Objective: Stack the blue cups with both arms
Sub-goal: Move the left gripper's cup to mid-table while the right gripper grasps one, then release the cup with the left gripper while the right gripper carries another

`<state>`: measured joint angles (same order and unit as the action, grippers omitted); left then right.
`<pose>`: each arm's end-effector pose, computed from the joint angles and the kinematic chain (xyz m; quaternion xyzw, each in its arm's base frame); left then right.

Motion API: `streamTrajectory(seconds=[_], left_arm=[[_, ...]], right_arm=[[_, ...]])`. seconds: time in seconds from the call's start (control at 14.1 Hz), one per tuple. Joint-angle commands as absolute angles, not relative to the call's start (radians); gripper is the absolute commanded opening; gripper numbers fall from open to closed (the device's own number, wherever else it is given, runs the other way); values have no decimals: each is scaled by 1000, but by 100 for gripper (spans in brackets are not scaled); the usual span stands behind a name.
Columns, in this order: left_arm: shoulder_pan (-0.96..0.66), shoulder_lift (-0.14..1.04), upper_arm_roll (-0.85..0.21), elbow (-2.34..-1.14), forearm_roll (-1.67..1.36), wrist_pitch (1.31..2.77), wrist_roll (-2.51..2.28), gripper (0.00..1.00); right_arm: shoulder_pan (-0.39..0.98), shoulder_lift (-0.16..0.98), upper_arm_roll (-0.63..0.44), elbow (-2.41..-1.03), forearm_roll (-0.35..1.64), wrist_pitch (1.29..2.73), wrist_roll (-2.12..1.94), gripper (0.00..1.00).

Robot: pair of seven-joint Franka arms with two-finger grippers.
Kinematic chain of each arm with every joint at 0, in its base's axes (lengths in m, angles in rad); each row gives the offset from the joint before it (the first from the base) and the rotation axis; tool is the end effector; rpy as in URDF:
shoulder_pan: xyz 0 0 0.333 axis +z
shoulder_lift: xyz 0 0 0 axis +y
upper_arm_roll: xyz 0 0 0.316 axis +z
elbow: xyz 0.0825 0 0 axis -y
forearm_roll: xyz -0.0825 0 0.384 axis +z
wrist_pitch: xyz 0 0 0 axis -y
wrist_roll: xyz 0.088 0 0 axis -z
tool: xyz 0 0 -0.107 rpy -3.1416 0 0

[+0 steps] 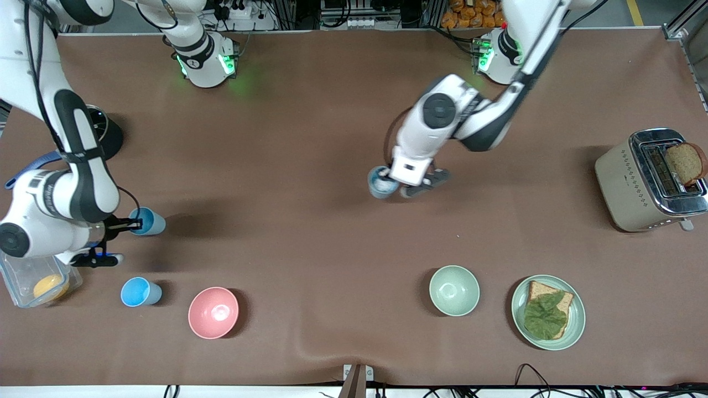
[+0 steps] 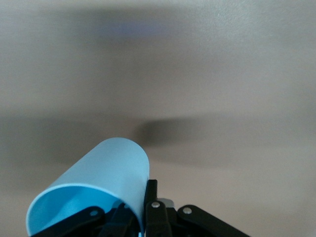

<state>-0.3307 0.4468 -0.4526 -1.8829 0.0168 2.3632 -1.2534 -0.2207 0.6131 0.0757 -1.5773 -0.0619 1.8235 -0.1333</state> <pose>0.4665 -0.4377 0.3001 0.9638 0.2486 -0.0545 0.0792 0.6453 -0.1051 0.2576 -0.9834 -0.0045 0.1804 0.0198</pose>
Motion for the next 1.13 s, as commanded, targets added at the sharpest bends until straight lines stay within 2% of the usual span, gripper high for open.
streamTrajectory(seconds=[0.0, 0.21, 0.35, 0.43, 0.5, 0.57, 0.71, 1.06], left_arm=[[-431, 609, -430, -1703, 55, 2329, -1400, 0], [-532, 667, -379, -1658, 162, 2329, -1508, 0], [-541, 683, -376, -1658, 179, 2329, -1526, 0], [-543, 678, -374, -1658, 179, 2329, -1534, 25], [-535, 669, -374, -1660, 183, 2327, -1554, 80], [-529, 645, -374, -1666, 192, 2322, -1575, 100], [-523, 580, -374, -1664, 198, 2280, -1578, 100], [-439, 284, -379, -1667, 198, 2015, -1492, 100]], right_arm=[[-216, 525, 112, -1571, -17, 1722, -143, 0], [-186, 523, 112, -1529, 136, 1614, -130, 0], [-126, 523, 112, -1525, 187, 1592, -91, 0], [-89, 523, 112, -1525, 196, 1588, -37, 0], [-45, 517, 113, -1526, 196, 1583, 22, 0], [-17, 514, 114, -1526, 215, 1554, 56, 0], [47, 502, 110, -1526, 288, 1528, 154, 0], [185, 494, 109, -1531, 354, 1558, 429, 0]])
